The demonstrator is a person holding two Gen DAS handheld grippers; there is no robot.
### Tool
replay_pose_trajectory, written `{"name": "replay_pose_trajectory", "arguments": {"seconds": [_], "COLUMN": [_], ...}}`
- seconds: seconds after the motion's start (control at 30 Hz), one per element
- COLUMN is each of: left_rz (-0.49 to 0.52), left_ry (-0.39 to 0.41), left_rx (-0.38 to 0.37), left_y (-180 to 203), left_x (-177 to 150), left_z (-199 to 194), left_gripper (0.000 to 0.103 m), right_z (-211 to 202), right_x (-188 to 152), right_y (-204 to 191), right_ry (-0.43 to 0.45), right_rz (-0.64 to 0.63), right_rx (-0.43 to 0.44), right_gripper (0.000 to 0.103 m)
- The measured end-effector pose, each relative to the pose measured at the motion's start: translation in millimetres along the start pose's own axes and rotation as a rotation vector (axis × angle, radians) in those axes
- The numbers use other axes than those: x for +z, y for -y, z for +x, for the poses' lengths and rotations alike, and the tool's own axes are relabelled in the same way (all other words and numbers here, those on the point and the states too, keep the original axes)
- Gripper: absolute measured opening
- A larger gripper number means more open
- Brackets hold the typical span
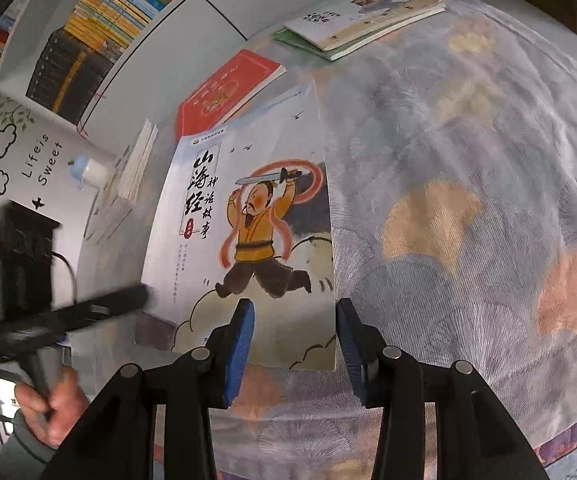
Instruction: Organize books
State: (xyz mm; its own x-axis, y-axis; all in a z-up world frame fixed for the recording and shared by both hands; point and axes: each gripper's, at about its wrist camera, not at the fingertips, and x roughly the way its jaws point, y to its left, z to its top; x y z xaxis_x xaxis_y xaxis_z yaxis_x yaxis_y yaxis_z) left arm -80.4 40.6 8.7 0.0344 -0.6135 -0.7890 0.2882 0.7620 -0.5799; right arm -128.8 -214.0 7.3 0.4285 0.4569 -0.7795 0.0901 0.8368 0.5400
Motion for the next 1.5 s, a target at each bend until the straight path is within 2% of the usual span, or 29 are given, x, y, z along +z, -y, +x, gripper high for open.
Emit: {"name": "replay_pose_trajectory", "arguments": {"seconds": [0.17,0.23,0.3,0.37,0.47,0.53,0.63,0.77,0.8,0.83,0.9,0.93,1.0,1.17,1.27,1.4,1.5], "left_rz": [0.012,0.018,0.046,0.036,-0.015,-0.056,-0.102,-0.131,-0.128,-0.122,-0.117,-0.118,-0.131,-0.172,-0.129,-0.079,-0.081], "left_ry": [0.008,0.018,0.046,0.068,0.077,0.078,0.076,0.055,0.046,0.041,0.031,0.029,0.035,0.016,0.009,0.018,0.037], "left_rx": [-0.056,-0.065,-0.051,-0.097,-0.217,-0.267,-0.329,-0.353,-0.339,-0.306,-0.263,-0.234,-0.179,-0.161,-0.124,-0.098,-0.121], "left_y": [13.9,22.3,32.8,34.3,29.5,23.7,17.3,12.4,12.0,11.6,6.6,1.6,-12.1,-37.7,-32.0,-23.5,-24.7], "left_x": [1.9,7.2,17.7,28.0,40.2,46.5,52.9,53.5,52.6,51.9,50.8,49.7,48.7,50.7,51.2,52.8,56.6], "left_z": [2.8,3.3,1.9,-7.3,-18.5,-22.1,-24.3,-19.4,-17.8,-16.7,-18.1,-19.9,-23.5,-18.2,-14.2,-14.1,-15.7], "left_gripper": [0.031,0.031,0.031,0.031,0.031,0.031,0.031,0.031,0.031,0.031,0.031,0.032,0.033,0.033,0.033,0.033,0.033], "right_z": [1.2,2.8,2.0,0.6,-7.2,-7.4,-0.2,18.1,24.0,28.7,32.3,29.8,26.5,27.5,28.3,25.1,25.1], "right_x": [-2.3,0.3,4.3,8.8,12.4,10.8,6.4,9.6,12.9,16.3,23.8,26.1,31.0,47.8,54.5,56.9,55.6], "right_y": [-5.8,-5.5,-4.3,-5.1,0.3,16.2,35.3,37.0,32.6,28.2,19.4,15.9,15.4,16.8,10.5,-13.2,-40.0], "right_ry": [0.016,0.012,-0.002,-0.015,-0.004,-0.008,-0.018,-0.027,-0.031,-0.029,-0.008,0.008,0.018,0.005,-0.011,-0.013,-0.007], "right_rz": [-0.006,0.029,0.068,0.099,0.171,0.277,0.412,0.503,0.507,0.507,0.489,0.466,0.439,0.370,0.313,0.147,-0.037], "right_rx": [-0.031,-0.028,-0.002,0.038,0.118,0.207,0.357,0.499,0.514,0.518,0.479,0.448,0.425,0.348,0.298,0.173,0.037], "right_gripper": [0.042,0.044,0.044,0.044,0.045,0.055,0.056,0.056,0.056,0.051,0.038,0.029,0.026,0.026,0.026,0.026,0.026]}}
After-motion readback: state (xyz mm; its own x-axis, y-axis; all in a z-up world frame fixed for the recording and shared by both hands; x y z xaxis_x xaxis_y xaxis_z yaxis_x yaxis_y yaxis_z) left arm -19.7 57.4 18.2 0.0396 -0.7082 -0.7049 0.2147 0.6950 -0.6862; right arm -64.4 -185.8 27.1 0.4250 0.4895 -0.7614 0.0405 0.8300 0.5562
